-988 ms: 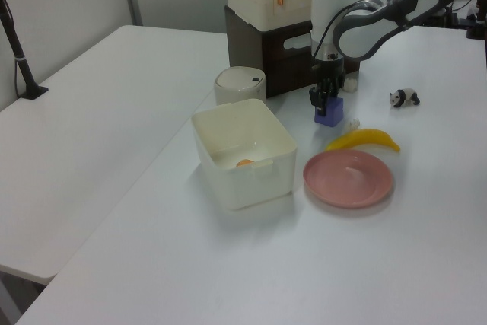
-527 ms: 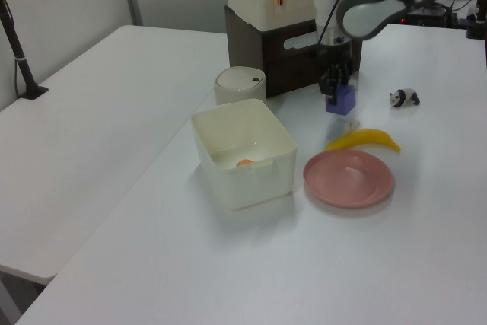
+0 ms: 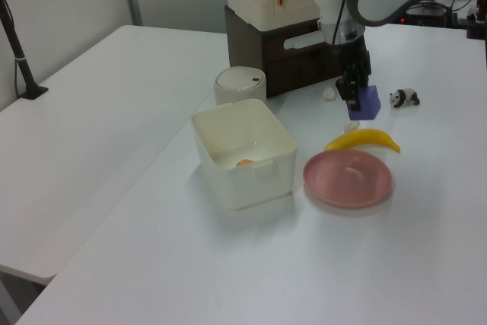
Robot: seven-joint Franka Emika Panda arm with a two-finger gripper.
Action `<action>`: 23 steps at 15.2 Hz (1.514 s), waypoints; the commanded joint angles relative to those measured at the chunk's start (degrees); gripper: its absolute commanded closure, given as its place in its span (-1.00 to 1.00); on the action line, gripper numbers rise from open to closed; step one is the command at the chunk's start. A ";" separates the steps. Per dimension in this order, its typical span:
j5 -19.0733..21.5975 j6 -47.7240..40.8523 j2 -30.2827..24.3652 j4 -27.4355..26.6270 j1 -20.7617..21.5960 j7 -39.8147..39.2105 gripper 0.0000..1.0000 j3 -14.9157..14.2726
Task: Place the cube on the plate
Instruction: 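Carry the held purple cube over the pink plate and lower it, then open the gripper to release the cube onto the plate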
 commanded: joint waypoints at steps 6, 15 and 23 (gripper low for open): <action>-0.79 3.68 -1.12 -5.20 0.78 17.38 1.00 8.40; -2.36 7.56 0.11 -3.80 0.86 24.24 -0.83 8.49; -3.07 6.95 -0.32 -3.45 2.01 25.83 -1.00 8.41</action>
